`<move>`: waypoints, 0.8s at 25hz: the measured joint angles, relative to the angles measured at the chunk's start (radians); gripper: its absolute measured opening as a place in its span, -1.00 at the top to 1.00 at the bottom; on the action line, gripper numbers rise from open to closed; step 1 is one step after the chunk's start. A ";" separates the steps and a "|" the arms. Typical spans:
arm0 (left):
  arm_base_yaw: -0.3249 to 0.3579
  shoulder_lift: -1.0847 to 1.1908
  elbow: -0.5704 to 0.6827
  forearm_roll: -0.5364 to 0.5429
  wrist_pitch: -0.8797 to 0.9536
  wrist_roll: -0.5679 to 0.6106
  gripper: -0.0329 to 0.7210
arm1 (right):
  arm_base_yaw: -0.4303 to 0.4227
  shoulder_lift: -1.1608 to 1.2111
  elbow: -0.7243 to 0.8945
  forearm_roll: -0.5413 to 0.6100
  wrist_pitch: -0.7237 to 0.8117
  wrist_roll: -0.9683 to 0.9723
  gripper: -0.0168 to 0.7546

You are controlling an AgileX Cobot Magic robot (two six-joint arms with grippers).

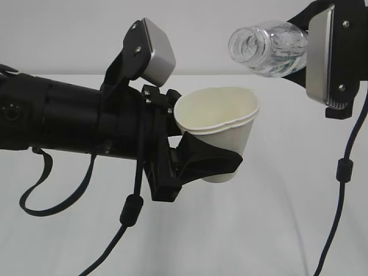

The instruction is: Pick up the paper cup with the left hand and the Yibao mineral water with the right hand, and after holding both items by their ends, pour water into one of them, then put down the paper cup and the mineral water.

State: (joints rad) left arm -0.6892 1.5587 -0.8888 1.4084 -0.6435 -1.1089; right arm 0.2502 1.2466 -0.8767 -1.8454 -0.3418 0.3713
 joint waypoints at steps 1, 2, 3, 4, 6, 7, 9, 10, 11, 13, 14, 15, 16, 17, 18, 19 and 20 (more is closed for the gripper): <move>0.000 0.000 0.000 0.002 0.000 0.000 -0.24 | 0.000 0.000 0.000 0.000 0.000 -0.015 -0.09; 0.000 0.000 0.000 0.002 0.000 0.000 -0.24 | 0.000 0.000 0.000 0.000 0.002 -0.022 -0.09; 0.000 0.000 0.000 0.002 0.000 0.000 -0.24 | 0.000 0.000 0.000 0.000 0.002 -0.029 -0.09; 0.000 0.000 0.000 0.004 0.000 0.000 -0.24 | 0.000 0.000 0.000 0.000 0.004 -0.033 -0.09; 0.000 0.000 0.000 0.004 0.000 0.000 -0.24 | 0.000 0.000 0.000 0.000 0.006 -0.054 -0.09; 0.000 0.000 0.000 0.006 0.000 0.000 -0.24 | 0.000 0.000 0.000 0.000 0.008 -0.065 -0.09; 0.000 0.000 0.000 0.008 -0.006 0.000 -0.24 | 0.000 0.000 0.000 0.000 0.010 -0.076 -0.09; 0.000 0.000 0.000 0.010 -0.010 0.000 -0.24 | 0.000 0.000 0.000 0.000 0.012 -0.079 -0.09; 0.000 0.000 0.000 0.012 -0.014 0.000 -0.24 | 0.000 0.000 0.000 0.000 0.016 -0.083 -0.09; 0.000 0.000 0.000 0.012 -0.024 0.000 -0.24 | 0.000 0.000 0.000 0.000 0.025 -0.102 -0.09; 0.000 0.000 0.000 0.014 -0.027 0.000 -0.24 | 0.000 0.000 0.000 0.000 0.027 -0.114 -0.09; 0.000 0.000 0.000 0.014 -0.029 0.000 -0.24 | 0.000 0.000 0.000 0.000 0.029 -0.121 -0.09; 0.000 0.000 0.000 0.014 -0.029 0.000 -0.24 | 0.000 0.000 0.000 0.000 0.029 -0.126 -0.09; 0.000 0.000 0.000 0.016 -0.034 0.000 -0.24 | 0.000 0.000 0.000 0.000 0.029 -0.130 -0.09; 0.000 0.000 0.000 0.016 -0.039 0.000 -0.24 | 0.000 0.000 0.000 0.000 0.029 -0.136 -0.09; 0.000 0.000 0.000 0.016 -0.042 0.000 -0.24 | 0.000 0.000 0.000 0.000 0.029 -0.145 -0.09; 0.000 0.000 0.000 0.017 -0.048 0.000 -0.24 | 0.000 0.000 0.000 0.000 0.029 -0.153 -0.09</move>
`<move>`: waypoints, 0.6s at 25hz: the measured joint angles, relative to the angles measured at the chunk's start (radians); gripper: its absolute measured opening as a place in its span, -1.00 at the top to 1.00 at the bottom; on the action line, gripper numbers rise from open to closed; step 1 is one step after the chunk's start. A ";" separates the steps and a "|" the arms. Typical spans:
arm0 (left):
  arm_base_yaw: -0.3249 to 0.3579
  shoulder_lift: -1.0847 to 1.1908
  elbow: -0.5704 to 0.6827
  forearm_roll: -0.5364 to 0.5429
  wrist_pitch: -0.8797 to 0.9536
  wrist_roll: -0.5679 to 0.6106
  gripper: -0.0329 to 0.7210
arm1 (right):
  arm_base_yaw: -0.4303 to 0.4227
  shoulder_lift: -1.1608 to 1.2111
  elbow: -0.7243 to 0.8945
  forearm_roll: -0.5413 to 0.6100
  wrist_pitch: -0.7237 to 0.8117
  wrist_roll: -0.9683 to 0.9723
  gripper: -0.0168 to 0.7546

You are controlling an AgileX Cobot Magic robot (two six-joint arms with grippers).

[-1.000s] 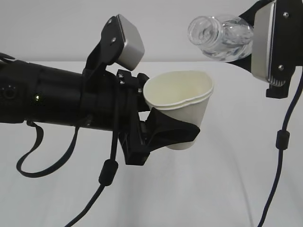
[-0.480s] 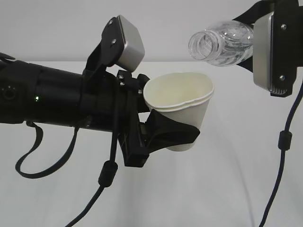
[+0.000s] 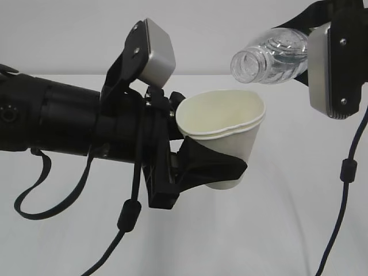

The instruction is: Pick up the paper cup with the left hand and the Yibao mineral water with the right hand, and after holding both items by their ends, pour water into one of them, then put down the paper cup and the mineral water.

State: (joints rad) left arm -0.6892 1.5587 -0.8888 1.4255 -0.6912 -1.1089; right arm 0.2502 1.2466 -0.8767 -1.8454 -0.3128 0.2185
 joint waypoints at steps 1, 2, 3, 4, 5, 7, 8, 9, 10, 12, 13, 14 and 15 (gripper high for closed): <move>0.000 0.000 0.000 0.002 -0.005 0.000 -0.24 | 0.000 0.000 0.000 0.000 0.000 -0.009 -0.09; 0.000 0.000 0.000 0.002 -0.007 -0.001 -0.24 | 0.000 0.000 0.000 0.000 0.000 -0.016 -0.09; 0.000 0.000 0.000 0.004 -0.009 -0.002 -0.24 | 0.000 0.000 0.000 0.000 0.000 -0.021 -0.09; 0.000 0.000 0.000 0.006 -0.014 -0.002 -0.24 | 0.000 0.000 0.000 0.000 0.000 -0.028 -0.09; 0.000 0.000 0.000 0.006 -0.018 -0.002 -0.24 | 0.000 0.000 0.000 0.000 0.000 -0.035 -0.09; 0.000 0.000 0.000 0.010 -0.024 -0.002 -0.24 | 0.000 0.000 0.000 0.000 0.000 -0.048 -0.09; 0.000 0.000 0.000 0.010 -0.024 -0.002 -0.24 | 0.000 0.000 0.000 0.000 0.000 -0.054 -0.09; 0.000 0.000 0.000 0.010 -0.024 -0.002 -0.24 | 0.000 0.000 0.000 0.000 0.000 -0.057 -0.09; 0.000 0.000 0.000 0.010 -0.024 -0.002 -0.24 | 0.000 0.000 0.000 0.000 0.000 -0.062 -0.09; 0.000 0.000 0.000 0.012 -0.024 -0.002 -0.24 | 0.000 0.000 0.000 0.000 0.000 -0.074 -0.09; 0.000 0.000 0.000 0.012 -0.024 -0.002 -0.24 | 0.000 0.000 0.000 0.000 0.000 -0.079 -0.09; 0.000 0.000 0.000 0.012 -0.024 -0.002 -0.24 | 0.000 0.000 0.000 0.000 0.001 -0.084 -0.09; 0.000 0.000 0.000 0.012 -0.024 -0.002 -0.24 | 0.000 0.000 -0.001 0.000 0.001 -0.086 -0.09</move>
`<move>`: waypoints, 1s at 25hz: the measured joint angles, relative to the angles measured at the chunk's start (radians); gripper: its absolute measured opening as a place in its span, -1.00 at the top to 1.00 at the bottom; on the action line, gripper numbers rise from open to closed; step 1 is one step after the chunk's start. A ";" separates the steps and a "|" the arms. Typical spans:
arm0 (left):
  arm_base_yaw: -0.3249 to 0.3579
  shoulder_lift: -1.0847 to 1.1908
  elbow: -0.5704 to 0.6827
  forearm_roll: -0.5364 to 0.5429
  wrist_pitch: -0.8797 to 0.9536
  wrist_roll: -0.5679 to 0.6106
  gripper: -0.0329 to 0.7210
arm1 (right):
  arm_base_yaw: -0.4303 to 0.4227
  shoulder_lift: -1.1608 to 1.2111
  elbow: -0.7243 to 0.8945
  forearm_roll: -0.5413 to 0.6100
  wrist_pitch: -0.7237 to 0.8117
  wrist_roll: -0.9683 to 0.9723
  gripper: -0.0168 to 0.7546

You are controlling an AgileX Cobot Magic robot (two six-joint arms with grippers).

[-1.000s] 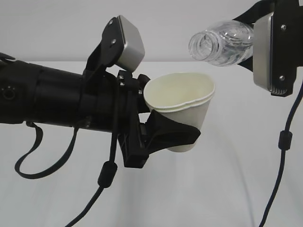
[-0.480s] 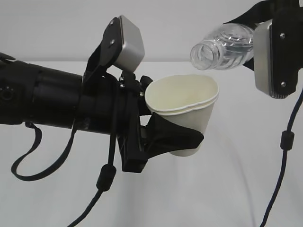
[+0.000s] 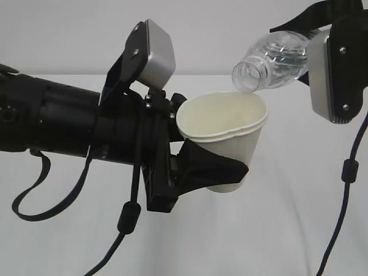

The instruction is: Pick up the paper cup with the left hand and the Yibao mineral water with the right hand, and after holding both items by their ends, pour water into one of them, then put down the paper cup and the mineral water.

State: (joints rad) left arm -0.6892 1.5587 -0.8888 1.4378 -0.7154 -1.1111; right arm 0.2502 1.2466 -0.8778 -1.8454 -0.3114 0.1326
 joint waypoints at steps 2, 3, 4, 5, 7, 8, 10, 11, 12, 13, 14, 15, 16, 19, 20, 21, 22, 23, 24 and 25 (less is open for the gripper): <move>0.000 0.000 0.000 0.002 -0.002 0.000 -0.24 | 0.000 0.000 -0.007 0.000 0.000 -0.004 -0.09; 0.000 0.000 0.000 0.002 -0.002 0.000 -0.24 | 0.000 0.000 -0.014 0.000 0.000 -0.004 -0.09; 0.000 0.000 0.000 0.004 -0.002 0.000 -0.24 | 0.000 0.000 -0.021 0.000 0.000 -0.004 -0.09; 0.000 0.000 0.000 0.006 -0.002 0.000 -0.24 | 0.000 0.000 -0.028 0.000 0.000 -0.006 -0.09; 0.000 0.000 0.000 0.011 -0.002 0.000 -0.24 | 0.000 0.000 -0.038 0.000 0.000 -0.006 -0.09; 0.000 0.000 0.000 0.013 -0.002 0.000 -0.24 | 0.000 0.000 -0.040 0.000 -0.004 -0.006 -0.09; 0.000 0.000 0.000 0.013 0.002 0.000 -0.24 | 0.000 0.000 -0.040 0.000 -0.009 -0.008 -0.09; 0.000 0.000 0.000 0.013 0.005 0.000 -0.24 | 0.000 0.000 -0.040 0.000 -0.009 -0.008 -0.09; 0.000 0.000 0.000 0.013 0.008 0.000 -0.24 | 0.000 0.000 -0.040 0.000 -0.011 -0.008 -0.09; 0.000 0.000 0.000 0.013 0.011 0.000 -0.24 | 0.000 0.000 -0.040 0.000 -0.011 -0.008 -0.09; 0.000 0.000 0.000 0.013 0.013 0.000 -0.24 | 0.000 0.000 -0.040 0.000 -0.011 -0.008 -0.09; 0.000 0.000 0.000 0.013 0.016 0.000 -0.24 | 0.000 0.000 -0.040 0.000 -0.011 -0.008 -0.09; 0.000 0.000 0.000 0.013 0.018 0.000 -0.24 | 0.000 0.000 -0.040 0.000 -0.011 -0.008 -0.09; 0.000 0.000 0.000 0.013 0.019 0.000 -0.24 | 0.000 0.000 -0.040 0.000 -0.012 -0.015 -0.09; 0.000 0.000 0.000 0.013 0.019 0.000 -0.24 | 0.000 0.000 -0.040 0.000 -0.012 -0.015 -0.09; 0.000 0.000 0.000 0.013 0.019 0.000 -0.24 | 0.000 0.000 -0.040 0.000 -0.012 -0.017 -0.09; 0.000 0.000 0.000 0.011 0.020 0.000 -0.24 | 0.000 0.000 -0.040 0.000 -0.012 -0.018 -0.09; 0.000 0.000 0.000 0.006 0.020 0.000 -0.24 | 0.000 0.000 -0.040 0.000 -0.012 -0.019 -0.09; 0.000 0.000 0.000 0.004 0.020 0.000 -0.24 | 0.000 0.000 -0.040 0.000 -0.012 -0.020 -0.09; 0.000 0.000 -0.002 0.004 0.020 0.000 -0.24 | 0.000 0.000 -0.040 0.000 -0.012 -0.022 -0.09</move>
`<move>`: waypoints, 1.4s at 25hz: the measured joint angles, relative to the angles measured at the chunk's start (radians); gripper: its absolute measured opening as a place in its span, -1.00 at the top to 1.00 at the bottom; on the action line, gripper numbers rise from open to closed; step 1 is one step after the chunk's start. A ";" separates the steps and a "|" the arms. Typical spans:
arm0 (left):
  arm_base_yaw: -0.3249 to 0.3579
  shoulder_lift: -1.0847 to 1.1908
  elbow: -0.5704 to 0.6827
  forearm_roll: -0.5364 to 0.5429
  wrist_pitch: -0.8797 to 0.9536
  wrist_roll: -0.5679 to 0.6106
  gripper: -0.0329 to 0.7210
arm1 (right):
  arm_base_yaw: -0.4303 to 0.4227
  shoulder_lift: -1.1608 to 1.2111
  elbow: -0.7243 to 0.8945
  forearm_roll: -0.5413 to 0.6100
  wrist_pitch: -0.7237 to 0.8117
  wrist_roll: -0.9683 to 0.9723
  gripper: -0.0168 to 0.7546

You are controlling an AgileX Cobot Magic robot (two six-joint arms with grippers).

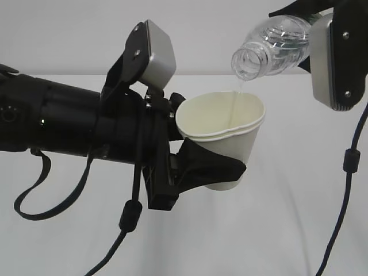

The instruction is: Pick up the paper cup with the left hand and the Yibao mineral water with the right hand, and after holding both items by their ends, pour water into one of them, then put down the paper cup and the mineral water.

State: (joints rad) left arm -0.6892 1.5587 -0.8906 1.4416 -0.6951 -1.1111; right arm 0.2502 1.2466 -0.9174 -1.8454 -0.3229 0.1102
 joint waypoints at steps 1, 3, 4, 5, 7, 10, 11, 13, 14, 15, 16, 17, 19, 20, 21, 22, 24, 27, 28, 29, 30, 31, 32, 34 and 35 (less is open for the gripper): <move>0.000 0.000 0.000 -0.002 0.000 0.000 -0.24 | 0.000 0.000 0.000 0.000 0.000 -0.002 -0.09; 0.000 0.000 -0.004 -0.002 0.001 0.000 -0.24 | 0.000 0.000 0.000 0.000 0.000 -0.004 -0.09; 0.000 0.000 -0.007 -0.004 0.001 0.000 -0.24 | 0.000 0.000 0.000 0.000 0.000 -0.004 -0.09; 0.000 0.000 -0.009 -0.004 0.001 0.000 -0.24 | 0.000 0.000 0.000 0.000 0.000 -0.005 -0.09; 0.000 0.000 -0.016 -0.006 0.001 0.000 -0.24 | 0.000 0.000 0.000 0.000 0.000 -0.009 -0.09; 0.000 0.000 -0.016 -0.006 0.001 0.000 -0.24 | 0.000 0.000 0.000 0.000 0.000 -0.022 -0.09; 0.000 0.000 -0.016 -0.006 0.002 0.000 -0.24 | 0.000 0.000 0.000 0.000 0.000 -0.024 -0.09; 0.000 0.000 -0.016 -0.006 0.002 0.000 -0.24 | 0.000 0.000 0.000 0.000 0.000 -0.025 -0.09; 0.000 0.000 -0.016 -0.006 0.002 0.000 -0.24 | 0.000 0.000 0.000 0.000 0.000 -0.026 -0.09; 0.000 0.000 -0.016 -0.006 0.002 0.000 -0.24 | 0.000 0.000 0.000 0.000 0.000 -0.026 -0.09; 0.000 0.000 -0.016 -0.006 0.002 0.000 -0.24 | 0.000 0.000 0.000 0.000 0.000 -0.026 -0.09; 0.000 0.000 -0.016 -0.006 0.002 -0.001 -0.24 | 0.000 0.000 0.000 0.000 0.000 -0.026 -0.09; 0.000 0.000 -0.016 -0.006 0.002 -0.001 -0.24 | 0.000 0.000 0.000 0.000 0.000 -0.027 -0.09; 0.000 0.000 -0.016 -0.006 0.002 -0.003 -0.24 | 0.000 0.000 0.000 0.000 0.000 -0.027 -0.09; 0.000 0.000 -0.016 -0.006 0.002 -0.002 -0.24 | 0.000 0.000 0.000 0.000 0.000 -0.027 -0.09; 0.000 0.000 -0.016 -0.006 0.002 -0.002 -0.24 | 0.000 0.000 0.000 0.000 0.000 -0.027 -0.09; 0.000 0.000 -0.016 -0.006 0.002 -0.003 -0.24 | 0.000 0.000 0.000 0.000 0.000 -0.027 -0.09; 0.000 0.000 -0.016 -0.004 0.002 -0.008 -0.24 | 0.000 0.000 0.000 0.000 0.000 -0.027 -0.09; 0.000 0.000 -0.016 -0.002 0.002 -0.012 -0.24 | 0.000 0.000 0.000 0.000 0.000 -0.027 -0.09; 0.000 0.000 -0.016 0.000 0.002 -0.012 -0.24 | 0.000 0.000 0.000 0.000 0.000 -0.027 -0.09; 0.000 0.000 -0.016 0.000 0.002 -0.014 -0.24 | 0.000 0.000 0.000 0.000 0.000 -0.027 -0.09; 0.000 0.000 -0.016 0.002 0.002 -0.016 -0.24 | 0.000 0.000 0.000 0.000 0.000 -0.029 -0.09; 0.000 0.000 -0.016 0.006 0.002 -0.022 -0.24 | 0.000 0.000 0.000 0.000 0.000 -0.029 -0.09; 0.000 0.000 -0.016 0.024 0.002 -0.034 -0.24 | 0.000 0.000 0.000 0.000 0.000 -0.029 -0.09; 0.000 0.000 -0.016 0.028 0.002 -0.038 -0.24 | 0.000 0.000 0.000 0.000 0.000 -0.031 -0.09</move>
State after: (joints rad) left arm -0.6892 1.5587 -0.9066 1.4694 -0.6928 -1.1488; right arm 0.2502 1.2466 -0.9174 -1.8454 -0.3229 0.0793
